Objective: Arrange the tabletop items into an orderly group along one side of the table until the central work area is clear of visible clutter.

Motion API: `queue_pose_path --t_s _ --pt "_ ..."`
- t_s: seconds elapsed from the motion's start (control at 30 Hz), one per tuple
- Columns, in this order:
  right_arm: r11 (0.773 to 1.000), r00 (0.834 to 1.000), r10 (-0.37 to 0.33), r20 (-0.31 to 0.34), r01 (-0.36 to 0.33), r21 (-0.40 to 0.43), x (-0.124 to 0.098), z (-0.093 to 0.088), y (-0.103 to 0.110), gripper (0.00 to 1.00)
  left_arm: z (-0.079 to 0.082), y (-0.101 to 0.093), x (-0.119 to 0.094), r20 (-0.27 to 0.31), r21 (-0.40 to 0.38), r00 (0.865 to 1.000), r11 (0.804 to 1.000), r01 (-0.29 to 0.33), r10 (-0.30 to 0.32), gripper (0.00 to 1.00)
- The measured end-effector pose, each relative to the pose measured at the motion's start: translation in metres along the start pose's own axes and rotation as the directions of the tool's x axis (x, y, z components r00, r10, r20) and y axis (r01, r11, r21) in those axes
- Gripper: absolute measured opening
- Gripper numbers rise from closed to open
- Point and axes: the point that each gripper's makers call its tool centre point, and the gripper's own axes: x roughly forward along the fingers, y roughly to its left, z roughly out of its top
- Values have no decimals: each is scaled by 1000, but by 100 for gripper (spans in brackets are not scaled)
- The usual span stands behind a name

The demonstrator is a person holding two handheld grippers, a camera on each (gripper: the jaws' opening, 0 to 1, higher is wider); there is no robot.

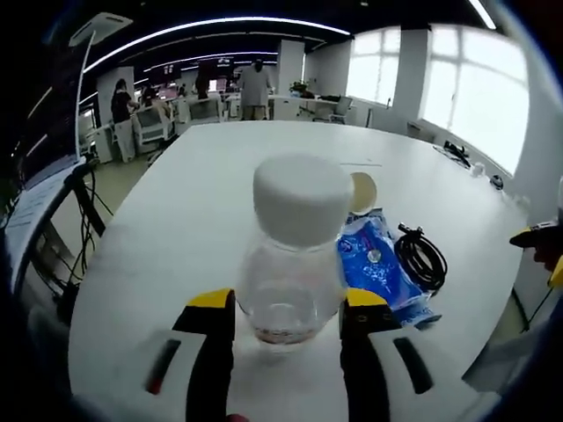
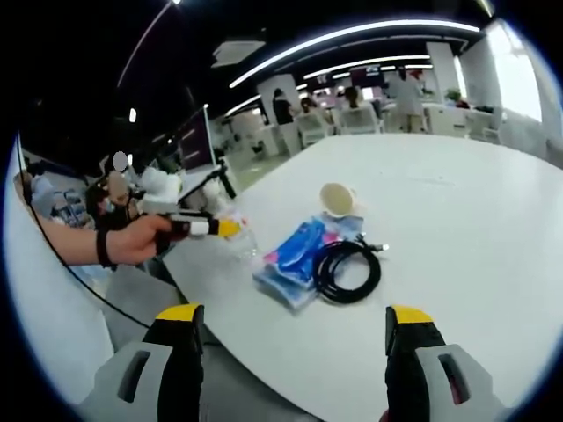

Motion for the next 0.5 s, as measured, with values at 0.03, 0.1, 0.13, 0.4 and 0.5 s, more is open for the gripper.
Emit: queue_pose_path --t_s 0.03,0.1,0.13,0.4,0.5 --pt "1000 1000 0 -1 0 -1 0 0 0 86 1 1 -1 4 1 1000 1000 -2 2 46" --pt "1000 1000 1 -3 -1 -1 1 0 1 87 1 2 0 4 4 1000 1000 1 -1 47" --pt "1000 1000 1 -2 -1 -1 1 0 2 87 1 2 1 6 6 1000 1000 4 -4 46" --pt "1000 1000 3 -1 -3 1 5 1 3 86 1 -1 2 10 18 1000 999 28 -28 39" --pt "1000 1000 2 2 -2 3 5 2 3 86 0 1 2 6 15 999 999 35 -35 39"
